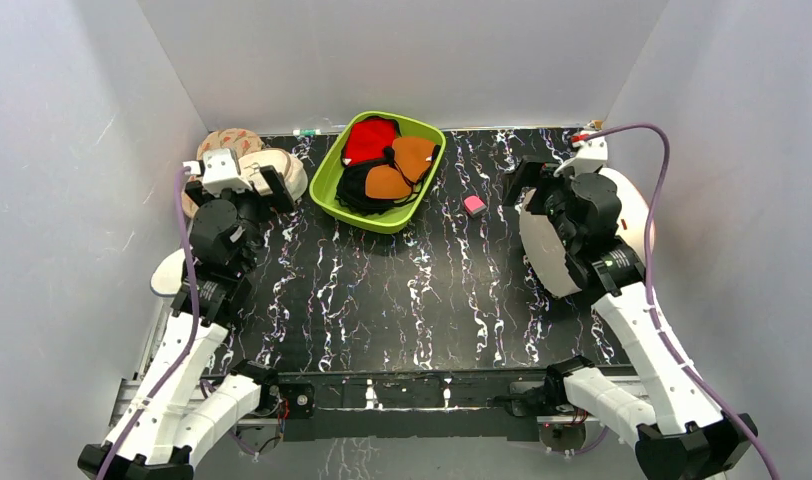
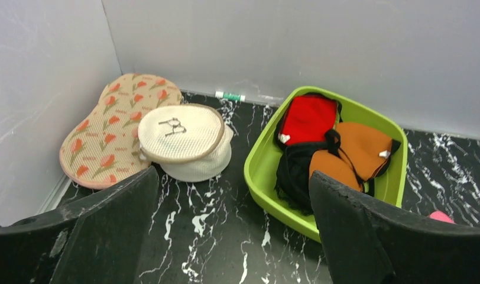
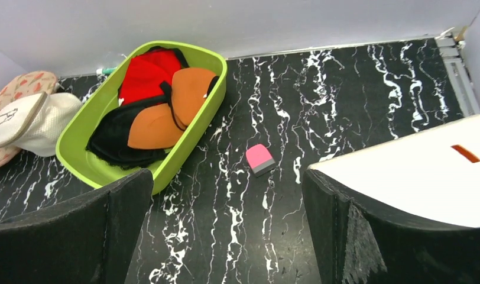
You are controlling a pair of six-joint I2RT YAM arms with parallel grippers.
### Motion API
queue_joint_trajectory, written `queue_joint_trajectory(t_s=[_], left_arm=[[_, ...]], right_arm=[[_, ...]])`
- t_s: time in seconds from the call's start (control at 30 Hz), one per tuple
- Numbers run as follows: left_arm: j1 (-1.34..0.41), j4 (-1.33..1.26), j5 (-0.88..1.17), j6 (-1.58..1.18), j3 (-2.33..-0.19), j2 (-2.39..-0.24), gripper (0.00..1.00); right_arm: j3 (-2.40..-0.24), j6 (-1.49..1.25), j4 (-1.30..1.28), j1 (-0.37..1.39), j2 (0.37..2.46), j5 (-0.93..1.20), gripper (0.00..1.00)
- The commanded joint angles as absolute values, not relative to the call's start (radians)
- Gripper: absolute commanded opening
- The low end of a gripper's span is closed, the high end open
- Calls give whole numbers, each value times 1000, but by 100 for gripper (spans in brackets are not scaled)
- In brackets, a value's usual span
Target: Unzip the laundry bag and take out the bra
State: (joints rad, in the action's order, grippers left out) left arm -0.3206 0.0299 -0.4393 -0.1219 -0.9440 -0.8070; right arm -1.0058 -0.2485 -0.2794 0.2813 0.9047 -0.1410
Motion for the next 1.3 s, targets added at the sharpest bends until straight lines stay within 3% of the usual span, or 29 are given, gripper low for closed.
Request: queue_joint_trajectory(t_s=[0.0,0.37,0.67,0.97,1.27], left_arm=[[-305,-40,-441,-147,-876,-767,98],[-286,-76,-403,-184,-788,-797,98],[-280,8,-410,-202,-867,-988,98],[-269,182,-825,-216,-993,-1228,98],[-76,245,-988,-205,-1047,-1391,98]], right_arm=[[-1084,-277,-303,319,928,-184,98],[-1100,-290,-356,373,924,-199,98],[-1070,-341,-381,385,924,-67,98],[-1073,-361,-394,388,1001,86,98],[-1058,-381,-371,390,1066,206,98]])
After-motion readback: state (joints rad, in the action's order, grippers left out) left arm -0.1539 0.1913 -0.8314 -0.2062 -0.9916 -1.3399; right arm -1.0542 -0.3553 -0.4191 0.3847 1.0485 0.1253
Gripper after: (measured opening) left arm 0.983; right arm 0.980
